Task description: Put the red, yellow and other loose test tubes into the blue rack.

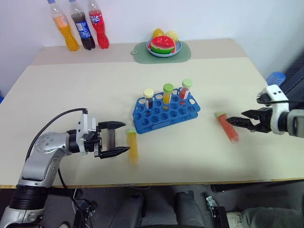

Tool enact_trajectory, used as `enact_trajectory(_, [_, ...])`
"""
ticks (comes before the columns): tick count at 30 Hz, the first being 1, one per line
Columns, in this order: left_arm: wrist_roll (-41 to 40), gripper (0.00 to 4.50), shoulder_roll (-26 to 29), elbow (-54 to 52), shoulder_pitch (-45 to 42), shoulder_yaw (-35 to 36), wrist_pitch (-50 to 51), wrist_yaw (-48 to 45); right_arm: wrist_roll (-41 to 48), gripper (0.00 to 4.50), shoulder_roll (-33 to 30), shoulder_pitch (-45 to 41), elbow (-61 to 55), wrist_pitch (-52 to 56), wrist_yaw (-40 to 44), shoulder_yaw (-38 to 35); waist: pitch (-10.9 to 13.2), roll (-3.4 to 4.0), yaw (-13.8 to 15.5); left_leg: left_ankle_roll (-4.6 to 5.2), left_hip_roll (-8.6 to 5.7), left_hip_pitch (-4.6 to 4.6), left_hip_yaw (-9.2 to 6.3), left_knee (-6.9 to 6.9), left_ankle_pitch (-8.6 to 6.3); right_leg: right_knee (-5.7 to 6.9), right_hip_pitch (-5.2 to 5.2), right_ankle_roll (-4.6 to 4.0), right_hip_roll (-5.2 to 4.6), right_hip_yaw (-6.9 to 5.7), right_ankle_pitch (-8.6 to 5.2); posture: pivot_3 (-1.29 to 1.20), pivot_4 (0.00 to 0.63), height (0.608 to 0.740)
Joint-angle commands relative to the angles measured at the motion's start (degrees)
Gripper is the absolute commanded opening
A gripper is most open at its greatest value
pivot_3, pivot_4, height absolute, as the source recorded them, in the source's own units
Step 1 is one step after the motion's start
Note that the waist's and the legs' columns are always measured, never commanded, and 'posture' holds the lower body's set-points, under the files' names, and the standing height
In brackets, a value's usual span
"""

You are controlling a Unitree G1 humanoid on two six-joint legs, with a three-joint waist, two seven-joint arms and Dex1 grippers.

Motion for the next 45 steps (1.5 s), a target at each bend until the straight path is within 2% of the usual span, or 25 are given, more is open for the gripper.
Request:
enact_trajectory(1, [-1.6, 4.44, -0.4, -4.0, 1.4, 0.7, 1.0, 1.3, -3.3, 4.35, 2.0, -8.1, 9.1, 2.8, 0.7, 4.3, 0.0, -0.01, 0.0, 0.00, 0.00, -0.01, 0.00, 0.00, 0.00, -0.02, 0.00, 0.00, 0.00, 0.00, 0.00, 0.00, 0.150, 0.740])
enact_trajectory(7, [-1.0, 4.44, -0.2, -6.5, 4.1, 1.3, 1.0, 3.1, -11.6, 4.35, 8.4, -16.9, 23.6, -0.8, -0.7, 11.8, 0.0, -0.01, -0.1, -0.01, 0.00, -0.02, 0.01, 0.00, 0.00, -0.03, -0.02, 0.00, 0.01, 0.00, 0.01, 0.00, 0.150, 0.740])
enact_trajectory(10, [-1.7, 4.50, 0.0, -8.2, 5.3, 1.9, 1.6, 4.1, -16.0, 3.51, 10.2, -17.4, 26.8, -4.0, 1.1, 16.6, -0.1, -0.10, -0.1, -0.01, 0.00, 0.00, 0.01, 0.03, 0.00, 0.00, -0.01, 0.00, 0.02, 0.00, 0.02, 0.00, 0.150, 0.740])
enact_trajectory(14, [-2.2, 4.50, 0.5, -9.4, 6.6, 2.7, 2.2, 4.7, -19.0, 1.55, 11.4, -17.1, 27.7, -6.1, 4.2, 19.4, -0.1, -0.25, -0.2, -0.02, 0.00, 0.06, -0.01, 0.04, -0.01, 0.03, 0.05, 0.01, 0.04, 0.00, 0.02, 0.00, 0.150, 0.740])
enact_trajectory(16, [-2.5, 4.50, 0.7, -10.0, 7.1, 2.9, 2.6, 5.0, -20.2, 0.82, 11.6, -16.6, 27.4, -7.6, 4.7, 19.2, -0.2, -0.28, -0.2, -0.02, 0.01, 0.06, -0.01, 0.05, -0.01, 0.04, 0.05, 0.01, 0.05, 0.00, 0.02, 0.00, 0.150, 0.740])
enact_trajectory(19, [-2.8, 4.50, 0.6, -10.6, 7.5, 3.1, 3.0, 5.5, -22.4, 0.81, 10.1, -14.5, 23.9, -11.8, 5.7, 19.0, -0.2, -0.34, -0.3, -0.03, 0.01, 0.08, -0.02, 0.05, -0.01, 0.06, 0.05, 0.00, 0.06, 0.00, 0.02, 0.00, 0.150, 0.740])
enact_trajectory(23, [-3.0, 4.50, 0.4, -11.1, 7.8, 3.1, 3.3, 6.2, -23.7, 0.81, 5.9, -7.0, 13.2, -25.0, 6.5, 14.3, -0.2, -0.33, 0.1, -0.05, 0.00, 0.08, 0.00, 0.05, -0.02, 0.06, 0.05, 0.01, 0.04, 0.00, 0.02, 0.00, 0.150, 0.740])
enact_trajectory(25, [-2.8, 4.50, 0.1, -11.0, 7.7, 3.0, 3.3, 6.5, -16.5, 0.81, 7.6, -0.9, 2.9, -30.6, 8.5, 3.7, -0.2, -0.34, 0.1, -0.05, 0.00, 0.05, -0.03, 0.06, -0.02, 0.05, 0.05, 0.01, 0.05, -0.01, 0.03, 0.00, 0.150, 0.740])
enact_trajectory(27, [-2.7, 4.50, -0.1, -10.8, 7.5, 2.9, 3.2, 6.8, -10.0, 0.81, 10.4, 3.0, -5.8, -29.8, 8.7, -4.0, -0.1, -0.25, -0.2, -0.05, 0.00, 0.04, -0.01, 0.06, -0.02, 0.07, 0.03, 0.03, 0.05, 0.01, 0.03, 0.00, 0.150, 0.740])
enact_trajectory(29, [-2.8, 4.50, -0.2, -10.7, 7.3, 2.8, 3.3, 6.9, -6.8, 0.81, 13.3, 5.3, -11.5, -30.9, 7.5, -8.1, -0.1, -0.20, -0.6, -0.05, 0.08, 0.06, 0.02, 0.04, -0.02, 0.13, -0.02, 0.03, 0.09, 0.04, 0.04, 0.00, 0.150, 0.740])
enact_trajectory(32, [-2.8, 4.50, -0.9, -9.3, 5.5, 2.2, 3.2, 6.8, -4.2, 0.81, 22.3, 7.3, -18.3, -37.7, 2.8, -10.9, -0.1, -0.20, -0.5, -0.12, 0.19, 0.08, 0.01, 0.06, -0.06, 0.16, -0.03, 0.01, 0.22, 0.05, 0.04, 0.00, 0.150, 0.740])
enact_trajectory(36, [-2.6, 4.50, -2.2, -7.1, 2.6, 1.6, 2.4, 6.4, -11.0, 0.81, 34.6, 5.6, -15.3, -52.2, -6.1, -7.1, -0.1, -0.22, -0.4, -0.17, 0.23, 0.10, 0.00, 0.09, -0.05, 0.16, -0.01, -0.07, 0.27, 0.05, 0.09, 0.00, 0.150, 0.740])
enact_trajectory(38, [-2.4, 4.50, -2.8, -6.6, 1.6, 1.5, 2.4, 6.6, -10.6, 0.81, 40.1, 4.2, -13.4, -53.6, -10.1, -7.0, -0.1, -0.20, -0.4, -0.19, 0.23, 0.10, 0.01, 0.09, -0.04, 0.19, -0.04, -0.08, 0.28, 0.05, 0.09, 0.00, 0.150, 0.740])
enact_trajectory(42, [-2.8, 4.50, -3.0, -6.3, 0.4, 1.6, 3.2, 6.0, -15.5, 0.81, 47.1, 3.9, -5.3, -65.9, -14.1, -4.8, -0.1, -0.19, -0.4, -0.56, 0.23, 0.10, 0.01, 0.05, 0.17, 0.20, -0.08, -0.10, 0.28, 0.05, 0.11, 0.00, 0.150, 0.740])
enact_trajectory(45, [-2.8, 4.50, -2.7, -6.1, -0.4, 1.9, 3.4, 5.8, -18.2, 0.81, 49.7, 4.4, 0.2, -73.1, -15.6, -3.6, -0.1, -0.18, -0.6, -0.57, 0.23, 0.10, 0.01, 0.03, 0.18, 0.22, -0.10, -0.11, 0.30, 0.05, 0.11, 0.00, 0.150, 0.740])
